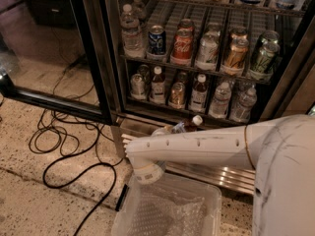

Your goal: Pick blue plastic bottle from bottom shelf of fridge

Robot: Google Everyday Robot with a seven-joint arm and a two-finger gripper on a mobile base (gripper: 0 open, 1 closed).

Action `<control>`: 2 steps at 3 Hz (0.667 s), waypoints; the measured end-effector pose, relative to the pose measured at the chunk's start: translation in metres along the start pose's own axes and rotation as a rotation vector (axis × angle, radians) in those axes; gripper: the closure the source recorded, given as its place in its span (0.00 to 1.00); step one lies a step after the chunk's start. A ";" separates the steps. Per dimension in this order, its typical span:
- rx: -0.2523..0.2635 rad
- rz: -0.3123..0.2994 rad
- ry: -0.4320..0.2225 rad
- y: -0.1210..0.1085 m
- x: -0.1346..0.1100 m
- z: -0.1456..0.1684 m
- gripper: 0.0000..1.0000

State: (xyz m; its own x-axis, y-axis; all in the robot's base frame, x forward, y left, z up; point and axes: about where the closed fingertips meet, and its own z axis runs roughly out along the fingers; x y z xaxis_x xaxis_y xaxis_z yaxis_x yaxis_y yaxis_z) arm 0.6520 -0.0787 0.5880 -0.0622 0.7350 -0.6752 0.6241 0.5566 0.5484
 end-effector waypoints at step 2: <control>0.046 0.008 0.019 -0.012 0.005 0.000 1.00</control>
Offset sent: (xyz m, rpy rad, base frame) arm -0.0079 -0.0025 -0.0097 0.0147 0.0407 -0.0246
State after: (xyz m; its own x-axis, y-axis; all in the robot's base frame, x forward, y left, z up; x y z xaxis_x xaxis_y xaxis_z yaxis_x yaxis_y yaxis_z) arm 0.6441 -0.0812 0.5782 -0.0713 0.7465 -0.6615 0.6596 0.5328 0.5302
